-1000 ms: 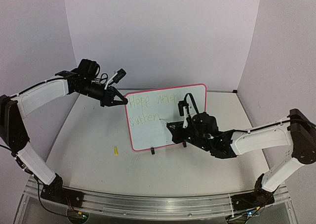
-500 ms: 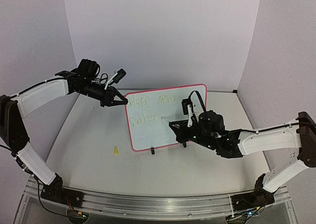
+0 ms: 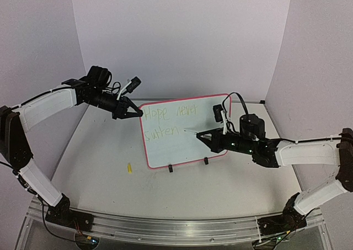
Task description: Write a sentence on the whiteboard
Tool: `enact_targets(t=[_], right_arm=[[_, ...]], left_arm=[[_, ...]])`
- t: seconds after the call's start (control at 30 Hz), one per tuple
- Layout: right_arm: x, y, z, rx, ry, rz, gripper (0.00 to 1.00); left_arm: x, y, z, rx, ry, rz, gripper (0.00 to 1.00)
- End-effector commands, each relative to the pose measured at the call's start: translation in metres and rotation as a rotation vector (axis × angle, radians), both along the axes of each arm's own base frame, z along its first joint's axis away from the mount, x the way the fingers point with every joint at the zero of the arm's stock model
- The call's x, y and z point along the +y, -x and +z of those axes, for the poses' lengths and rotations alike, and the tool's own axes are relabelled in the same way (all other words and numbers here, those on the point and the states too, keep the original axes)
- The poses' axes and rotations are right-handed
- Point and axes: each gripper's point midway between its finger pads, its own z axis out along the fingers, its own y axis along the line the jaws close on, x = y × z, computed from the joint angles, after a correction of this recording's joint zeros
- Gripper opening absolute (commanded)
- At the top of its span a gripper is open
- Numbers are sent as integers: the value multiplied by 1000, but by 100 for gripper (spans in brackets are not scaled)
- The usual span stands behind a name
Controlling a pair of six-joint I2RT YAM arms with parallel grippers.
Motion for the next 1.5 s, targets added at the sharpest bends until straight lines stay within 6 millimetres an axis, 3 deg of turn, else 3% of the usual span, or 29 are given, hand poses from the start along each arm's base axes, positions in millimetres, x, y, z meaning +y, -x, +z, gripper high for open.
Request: enact_targets(t=[0.0,0.43,1.2,1.47], right_arm=[[13,5,9,-25,-33,92,0],[11,-21,15,-36,-88,44,0],[13,-41,12,-29,-99,8,0],[15,-37,-14,35,-72,24,0]], left_arm=[[-2,9,-31,70,-86,-12,0],[-2,9,-32,68,-92,-11,0],[-3,9,-36,69,-102,-11,0],[-3,9,-36,70,-105,-10,0]])
